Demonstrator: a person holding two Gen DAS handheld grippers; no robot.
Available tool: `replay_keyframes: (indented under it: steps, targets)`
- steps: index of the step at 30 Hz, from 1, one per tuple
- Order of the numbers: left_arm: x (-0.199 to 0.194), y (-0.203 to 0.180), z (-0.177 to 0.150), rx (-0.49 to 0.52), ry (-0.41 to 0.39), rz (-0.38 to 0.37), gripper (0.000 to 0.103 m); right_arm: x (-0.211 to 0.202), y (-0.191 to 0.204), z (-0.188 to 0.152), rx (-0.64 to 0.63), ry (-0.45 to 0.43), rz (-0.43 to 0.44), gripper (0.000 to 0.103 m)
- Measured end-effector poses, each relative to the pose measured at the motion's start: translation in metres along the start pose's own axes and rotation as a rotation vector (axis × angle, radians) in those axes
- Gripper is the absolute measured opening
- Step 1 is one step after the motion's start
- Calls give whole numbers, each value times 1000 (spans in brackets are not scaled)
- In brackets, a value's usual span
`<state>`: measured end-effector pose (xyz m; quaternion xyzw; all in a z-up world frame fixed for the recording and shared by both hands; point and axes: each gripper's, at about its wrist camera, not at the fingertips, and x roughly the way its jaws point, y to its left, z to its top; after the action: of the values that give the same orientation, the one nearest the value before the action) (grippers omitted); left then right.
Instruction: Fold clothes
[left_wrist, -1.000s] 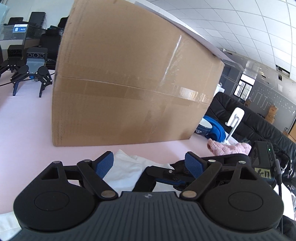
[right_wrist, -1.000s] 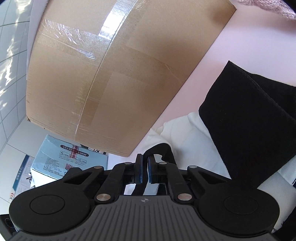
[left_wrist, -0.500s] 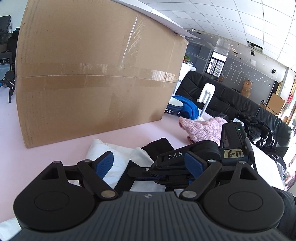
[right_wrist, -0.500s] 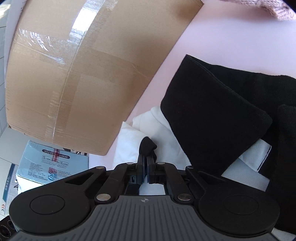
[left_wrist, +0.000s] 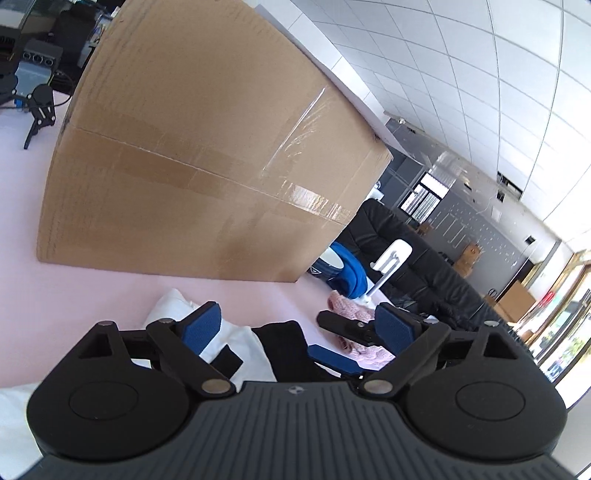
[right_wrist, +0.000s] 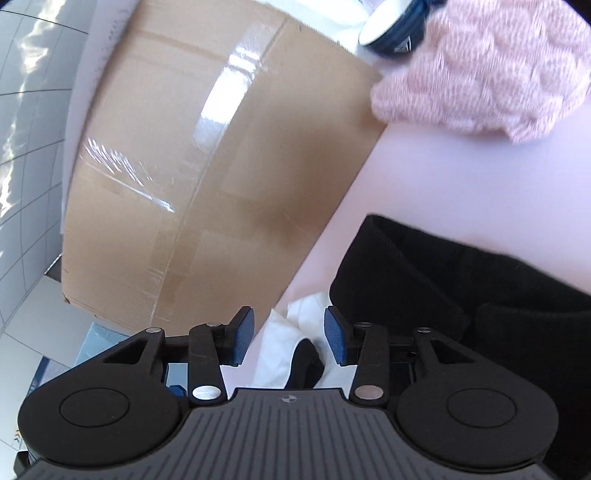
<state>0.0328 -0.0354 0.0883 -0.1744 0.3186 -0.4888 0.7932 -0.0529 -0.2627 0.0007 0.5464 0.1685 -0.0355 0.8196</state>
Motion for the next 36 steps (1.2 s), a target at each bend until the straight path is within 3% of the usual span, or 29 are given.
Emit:
replay_keyframes:
  steps: [3, 5, 8, 12, 13, 15, 17, 21, 24, 26, 29, 32, 34, 36]
  targets:
    - [18, 3, -7, -10, 51, 60, 90, -55, -18, 20, -4, -16, 60, 52]
    - [37, 6, -14, -1, 138, 137, 90, -75, -35, 39, -34, -17, 75, 53]
    - [65, 14, -23, -21, 286, 283, 83, -87, 1, 44, -90, -15, 43, 53]
    - [42, 12, -19, -50, 248, 333, 83, -104, -12, 31, -112, 11, -11, 57]
    - [28, 8, -14, -62, 207, 350, 83, -110, -21, 30, -103, 20, -21, 64]
    - [-7, -9, -3, -45, 120, 385, 83, -117, -33, 28, -75, 48, -24, 64]
    - [-48, -34, 4, 7, 43, 447, 85, -121, -35, 26, -47, 86, 33, 65]
    - [-135, -82, -20, 133, -90, 590, 89, -152, -27, 32, -87, 137, 97, 78]
    - [-186, -90, -60, 156, -97, 692, 90, -171, -27, 36, -125, 151, 86, 86]
    - [-217, -83, -96, 91, -34, 768, 90, -181, -29, 33, -140, 159, 73, 90]
    - [-257, -64, -143, -118, 13, 834, 90, -186, -33, 17, -167, 191, 52, 91]
    - [-278, -52, -180, -268, 39, 847, 90, -189, -48, 11, -173, 234, 81, 91]
    - [-281, -49, -196, -298, 68, 838, 90, -184, -53, 9, -148, 321, 118, 91]
    - [-276, -49, -205, -318, 94, 806, 90, -180, -54, 6, -162, 351, 129, 91]
